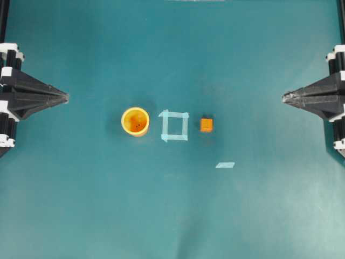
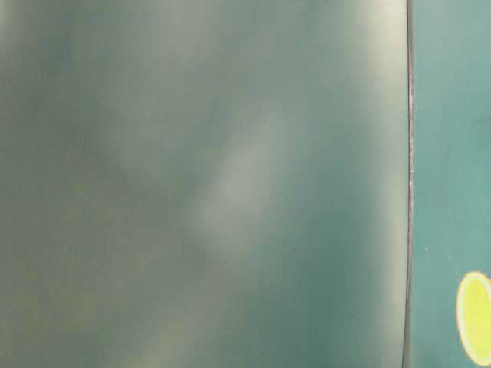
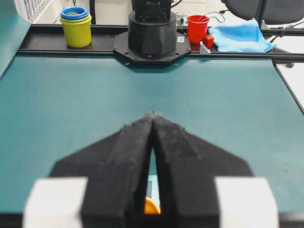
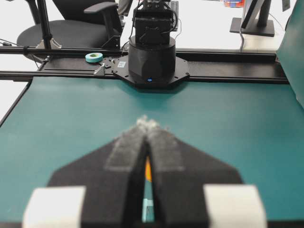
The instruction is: Move the cup to the right with left arm.
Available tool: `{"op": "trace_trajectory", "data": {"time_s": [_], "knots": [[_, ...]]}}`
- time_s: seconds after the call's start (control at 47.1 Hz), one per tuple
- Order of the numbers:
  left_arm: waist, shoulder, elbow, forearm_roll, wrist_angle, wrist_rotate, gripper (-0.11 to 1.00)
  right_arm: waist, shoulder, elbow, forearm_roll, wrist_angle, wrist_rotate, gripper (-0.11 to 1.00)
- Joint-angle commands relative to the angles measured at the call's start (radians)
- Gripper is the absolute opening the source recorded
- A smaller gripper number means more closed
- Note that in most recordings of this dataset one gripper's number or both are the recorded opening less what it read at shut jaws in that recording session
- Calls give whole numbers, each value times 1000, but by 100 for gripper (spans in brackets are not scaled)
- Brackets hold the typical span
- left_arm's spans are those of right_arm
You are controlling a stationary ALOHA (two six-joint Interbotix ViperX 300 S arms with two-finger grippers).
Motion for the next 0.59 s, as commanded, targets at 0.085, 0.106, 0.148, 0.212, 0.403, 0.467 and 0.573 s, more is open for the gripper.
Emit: {"op": "trace_trajectory", "data": {"time_s": [0.085,0.106,0.148,0.212,0.403,0.467,0.573], "knots": [[-8,8,-21,5,80,-15,0,3,20,-34,6,8,12,-1],[-6,8,-23,5,89,-17,0,3,21,-37,5,14,12,-1],[-6,8,-25,5,97,-17,0,3,25,-44,6,18,12,-1],[-6,8,-26,5,97,-17,0,3,25,-46,6,25,12,-1],[-6,15,-21,5,98,-15,0,3,25,-49,6,20,14,-1],[-6,25,-18,5,101,-15,0,3,25,-49,6,20,14,-1],[-6,43,-17,5,100,-15,0,3,25,-51,8,21,14,-1]]}}
